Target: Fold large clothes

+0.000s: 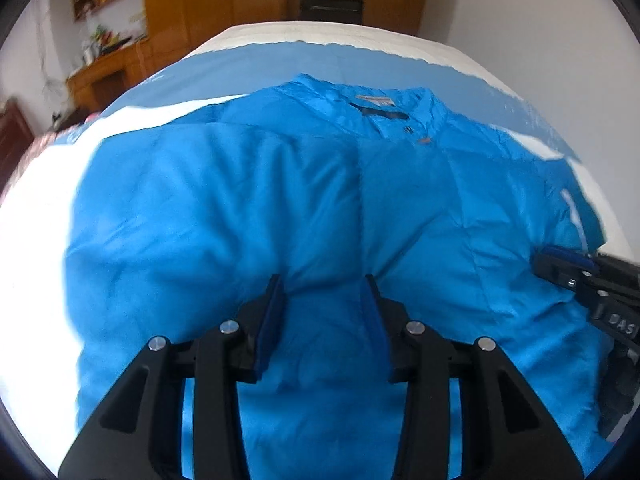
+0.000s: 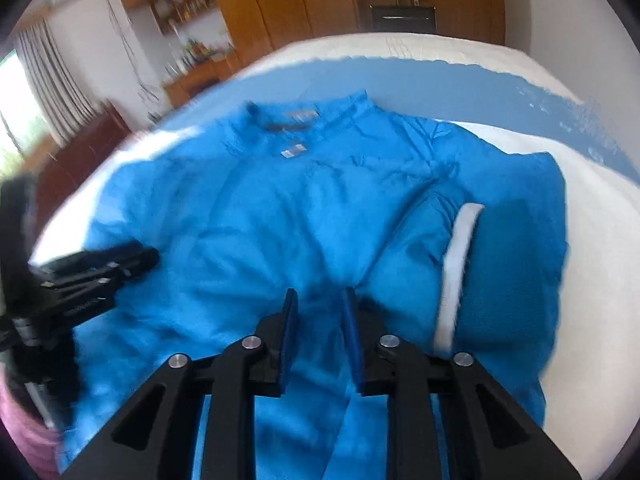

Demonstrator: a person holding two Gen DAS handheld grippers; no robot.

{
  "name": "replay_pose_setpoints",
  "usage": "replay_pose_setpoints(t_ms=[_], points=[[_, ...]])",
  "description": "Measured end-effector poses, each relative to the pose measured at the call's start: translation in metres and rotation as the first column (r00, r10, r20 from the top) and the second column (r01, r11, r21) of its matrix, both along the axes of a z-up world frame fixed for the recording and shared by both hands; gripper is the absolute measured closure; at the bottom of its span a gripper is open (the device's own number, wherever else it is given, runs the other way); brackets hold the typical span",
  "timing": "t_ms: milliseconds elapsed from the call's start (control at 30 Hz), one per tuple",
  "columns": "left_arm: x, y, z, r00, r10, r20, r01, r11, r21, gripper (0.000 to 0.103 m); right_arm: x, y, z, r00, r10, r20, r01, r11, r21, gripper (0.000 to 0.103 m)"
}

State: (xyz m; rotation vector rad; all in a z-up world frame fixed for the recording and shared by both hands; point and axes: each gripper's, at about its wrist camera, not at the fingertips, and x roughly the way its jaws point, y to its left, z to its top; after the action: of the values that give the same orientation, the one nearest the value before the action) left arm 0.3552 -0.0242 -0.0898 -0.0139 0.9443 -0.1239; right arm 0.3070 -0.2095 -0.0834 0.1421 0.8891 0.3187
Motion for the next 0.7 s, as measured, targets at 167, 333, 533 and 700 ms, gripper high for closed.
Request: replay_pose_setpoints(t_ms=[167, 333, 533, 700], points=[[-0.087, 0.051, 0.054, 0.99, 0.016, 0.14, -0.02, 0.999, 0.031, 0.04, -0.072, -0.033, 0.048, 0.993, 0.075, 0.096, -0.077, 0.997, 0.026, 0.062], [-0.171, 0.12, 0.053, 0.982, 0.148, 0.119, -0.152, 0.988, 0.023, 0.03, -0.16, -0.066, 0.047, 0.989, 0.116, 0.089, -0.121, 0.991, 0.049, 0.05], [-0.254, 0.163, 0.019, 0.965, 0.261, 0.012, -0.258, 0.96, -0.11, 0.03, -0.243, -0.083, 0.025, 0.994, 0.085, 0.075, -0.088, 0.995, 0.043, 0.04], [-0.288, 0.158, 0.002, 0.969, 0.244, -0.029, -0.244, 0.945, -0.217, 0.029, -0.28, -0.087, 0.003, 0.998, 0.063, 0.02, -0.064, 0.995, 0.079, 0.039]])
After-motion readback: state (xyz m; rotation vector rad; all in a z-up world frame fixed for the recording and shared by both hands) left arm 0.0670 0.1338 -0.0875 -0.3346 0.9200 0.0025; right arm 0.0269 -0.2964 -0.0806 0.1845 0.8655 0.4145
